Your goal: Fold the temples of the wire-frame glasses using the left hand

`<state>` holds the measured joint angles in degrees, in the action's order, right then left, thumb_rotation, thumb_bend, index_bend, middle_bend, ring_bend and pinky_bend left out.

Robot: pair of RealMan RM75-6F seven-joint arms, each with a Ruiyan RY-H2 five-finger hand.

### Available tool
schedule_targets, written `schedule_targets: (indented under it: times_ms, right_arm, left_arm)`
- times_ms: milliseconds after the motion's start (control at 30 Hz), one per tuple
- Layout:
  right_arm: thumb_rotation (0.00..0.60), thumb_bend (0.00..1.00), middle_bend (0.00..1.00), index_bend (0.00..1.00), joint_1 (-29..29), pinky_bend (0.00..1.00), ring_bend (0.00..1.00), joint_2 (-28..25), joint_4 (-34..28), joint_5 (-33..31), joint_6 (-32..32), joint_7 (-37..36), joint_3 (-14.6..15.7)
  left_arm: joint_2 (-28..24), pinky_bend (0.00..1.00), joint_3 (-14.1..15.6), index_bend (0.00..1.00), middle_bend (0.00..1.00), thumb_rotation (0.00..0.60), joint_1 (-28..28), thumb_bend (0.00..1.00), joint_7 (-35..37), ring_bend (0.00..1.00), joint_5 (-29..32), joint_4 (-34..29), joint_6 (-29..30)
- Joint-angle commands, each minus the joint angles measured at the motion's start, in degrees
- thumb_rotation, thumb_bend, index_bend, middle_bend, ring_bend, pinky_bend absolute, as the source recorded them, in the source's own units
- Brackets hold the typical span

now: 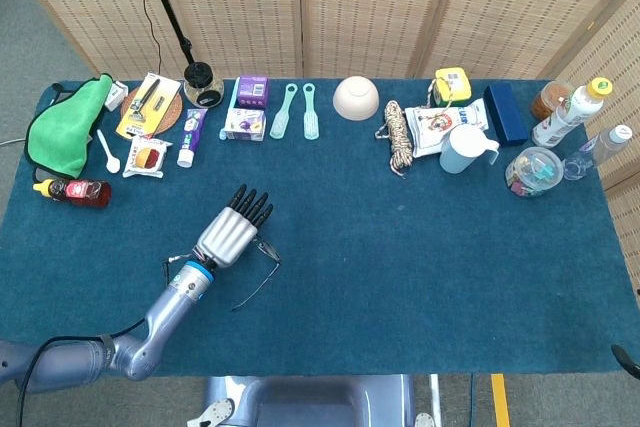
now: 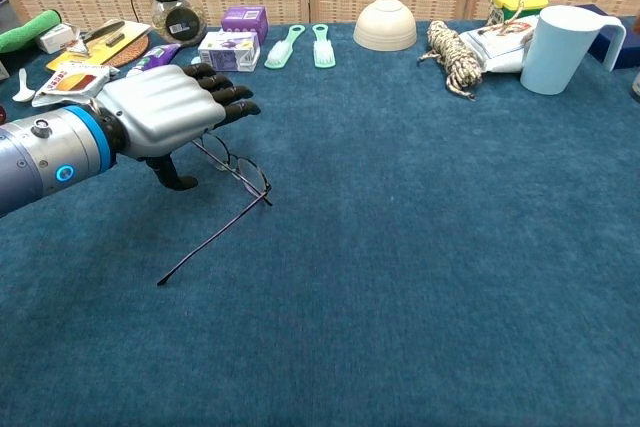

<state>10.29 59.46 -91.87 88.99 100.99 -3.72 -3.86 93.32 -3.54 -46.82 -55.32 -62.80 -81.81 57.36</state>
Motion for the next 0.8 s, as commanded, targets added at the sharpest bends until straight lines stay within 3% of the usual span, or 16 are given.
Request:
schedule_targets:
  times_ms: [33, 333, 433, 800]
  right_arm:
    - [0.6, 0.0, 0.12, 0.25, -0.07, 0.22, 0.15, -0.03, -0.02, -0.03, -0.09, -0.05, -0.03]
    - [0.6, 0.0, 0.12, 0.25, -0.43, 0.22, 0.15, 0.22, 0.17, -0.02, -0.56, -0.24, -0.07]
    - [0.6, 0.0, 0.12, 0.25, -0.5, 0.22, 0.15, 0.36, 0.34, 0.11, -0.59, -0.54, -0.03]
    - [0.6, 0.0, 0.12, 0.25, -0.17, 0.22, 0.15, 0.73, 1.76, -0.34, -0.45, -2.22, 0.08]
  left_arm:
    - [-2.08, 0.0, -0.65, 0.0, 0.0, 0.491, 0.89, 0.23, 3.29, 0.0, 1.14, -4.3, 0.05]
    - [-8.3, 0.0, -1.4, 0.0, 0.0, 0.487, 1.55, 0.23, 6.65, 0.0, 3.35, -14.94, -0.14]
    - [-9.94, 0.0, -0.22, 0.0, 0.0, 0.488, 1.55, 0.23, 6.14, 0.0, 2.79, -20.23, 0.04]
    - [-7.14, 0.0, 1.2, 0.0, 0.0, 0.484, 0.73, 0.23, 0.73, 0.0, 8.73, -27.04, 4.22]
